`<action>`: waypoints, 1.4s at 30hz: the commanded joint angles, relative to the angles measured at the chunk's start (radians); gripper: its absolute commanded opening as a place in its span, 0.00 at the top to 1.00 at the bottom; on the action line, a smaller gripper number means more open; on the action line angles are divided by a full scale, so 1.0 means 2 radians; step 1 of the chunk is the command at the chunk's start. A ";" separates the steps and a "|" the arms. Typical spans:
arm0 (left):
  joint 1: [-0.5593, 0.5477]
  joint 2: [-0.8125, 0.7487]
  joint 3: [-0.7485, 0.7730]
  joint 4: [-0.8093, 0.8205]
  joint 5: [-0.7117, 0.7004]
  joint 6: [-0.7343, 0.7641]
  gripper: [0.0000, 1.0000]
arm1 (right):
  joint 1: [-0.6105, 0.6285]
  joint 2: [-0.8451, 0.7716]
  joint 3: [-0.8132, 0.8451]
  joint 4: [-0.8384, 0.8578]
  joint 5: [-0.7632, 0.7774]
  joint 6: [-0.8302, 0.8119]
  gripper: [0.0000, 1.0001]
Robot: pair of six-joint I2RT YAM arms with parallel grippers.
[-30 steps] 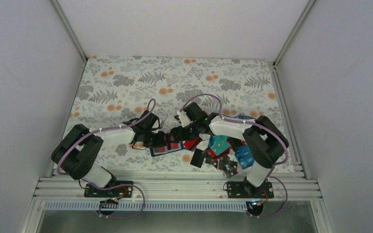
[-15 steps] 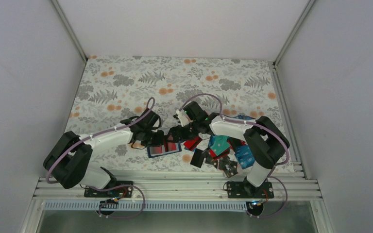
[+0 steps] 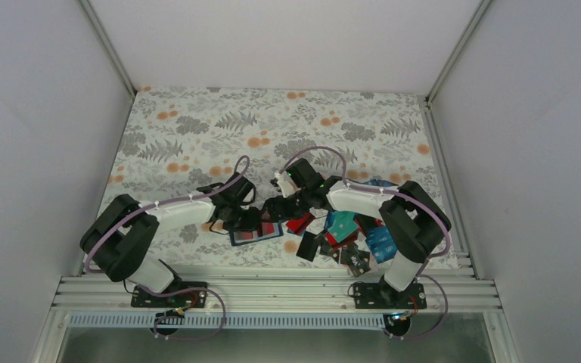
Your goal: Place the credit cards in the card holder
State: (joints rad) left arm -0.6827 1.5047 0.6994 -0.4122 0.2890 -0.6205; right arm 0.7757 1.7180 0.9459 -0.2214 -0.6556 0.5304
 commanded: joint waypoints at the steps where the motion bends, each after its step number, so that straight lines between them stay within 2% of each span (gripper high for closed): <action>1: -0.005 0.013 -0.006 0.016 -0.001 -0.002 0.98 | 0.005 0.009 -0.004 0.010 -0.003 -0.001 0.16; 19: -0.007 0.020 -0.014 0.026 0.001 -0.003 0.98 | 0.005 0.018 -0.011 0.019 -0.019 0.008 0.16; 28: -0.007 0.019 -0.019 0.028 0.001 -0.006 0.98 | 0.005 -0.013 -0.006 -0.016 0.046 0.000 0.15; 42: -0.008 0.017 -0.018 0.028 0.001 -0.006 0.98 | 0.009 0.013 -0.011 0.009 0.008 0.006 0.15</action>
State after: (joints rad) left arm -0.6922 1.5204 0.6842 -0.3367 0.3042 -0.6212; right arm 0.7776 1.7290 0.9230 -0.2329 -0.6075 0.5385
